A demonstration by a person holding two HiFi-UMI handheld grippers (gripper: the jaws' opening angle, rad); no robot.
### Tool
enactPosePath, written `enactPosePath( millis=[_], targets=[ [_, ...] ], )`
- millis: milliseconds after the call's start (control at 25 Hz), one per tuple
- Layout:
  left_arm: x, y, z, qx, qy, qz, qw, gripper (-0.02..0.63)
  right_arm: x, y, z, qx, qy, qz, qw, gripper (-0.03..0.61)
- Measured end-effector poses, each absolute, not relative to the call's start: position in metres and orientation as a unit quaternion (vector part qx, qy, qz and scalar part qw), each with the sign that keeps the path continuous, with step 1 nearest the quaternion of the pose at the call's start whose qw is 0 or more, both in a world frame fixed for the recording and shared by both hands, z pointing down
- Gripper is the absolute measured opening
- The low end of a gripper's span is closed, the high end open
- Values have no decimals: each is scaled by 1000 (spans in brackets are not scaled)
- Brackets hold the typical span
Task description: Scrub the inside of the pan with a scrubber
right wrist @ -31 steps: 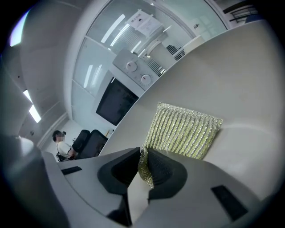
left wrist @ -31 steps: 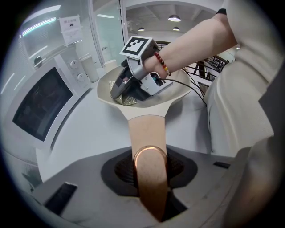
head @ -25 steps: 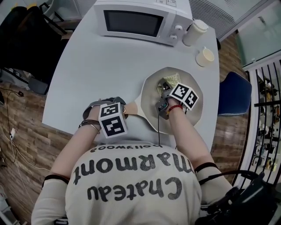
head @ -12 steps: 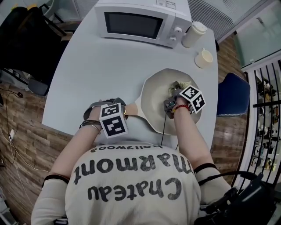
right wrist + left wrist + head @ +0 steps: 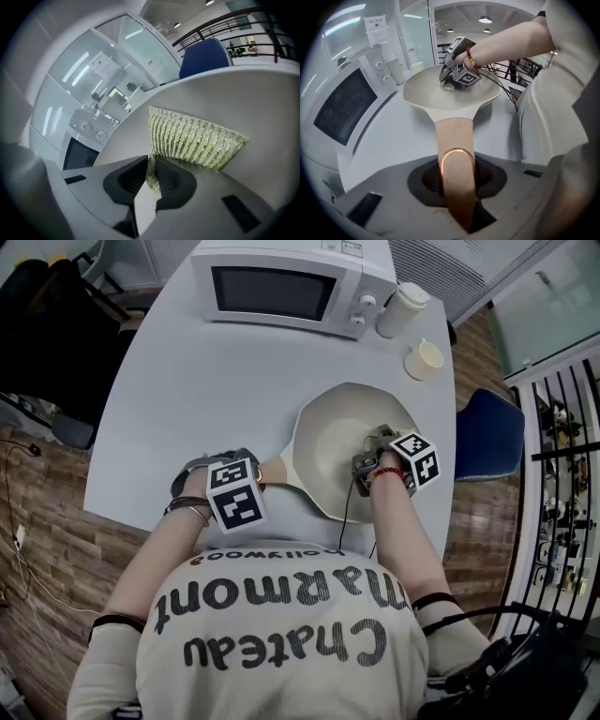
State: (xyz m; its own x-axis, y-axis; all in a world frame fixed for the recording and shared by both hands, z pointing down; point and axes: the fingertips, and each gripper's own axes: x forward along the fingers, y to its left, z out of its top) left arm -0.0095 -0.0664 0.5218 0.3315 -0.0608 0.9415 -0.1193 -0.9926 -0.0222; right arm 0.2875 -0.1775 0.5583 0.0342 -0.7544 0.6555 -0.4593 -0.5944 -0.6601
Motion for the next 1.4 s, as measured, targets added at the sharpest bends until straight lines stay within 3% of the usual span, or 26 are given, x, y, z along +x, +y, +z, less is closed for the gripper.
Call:
enactPosePath(
  millis=[680,840,920,1040,1280,1400],
  targets=[
    [-6,-71,525,815,-58,576,23,115,304,-140,568,-734,265,-584,224,52],
    [-7,-68,527,816,-59,575,28,114,292,-155,561,-711,333,-584,204,53],
    [-8,-65,527,816,-63,574,31,114,254,-180,541,-622,451,-608,200,53],
    [-8,-64,527,813,-68,578,32,110,171,-199,497,-437,629,-624,155,53],
    [-9,-62,528,815,-62,575,35,113,82,-153,485,-256,761,-594,-42,54],
    [-8,-63,526,814,-61,577,32,112,60,-143,491,-217,765,-605,-45,54]
  ],
)
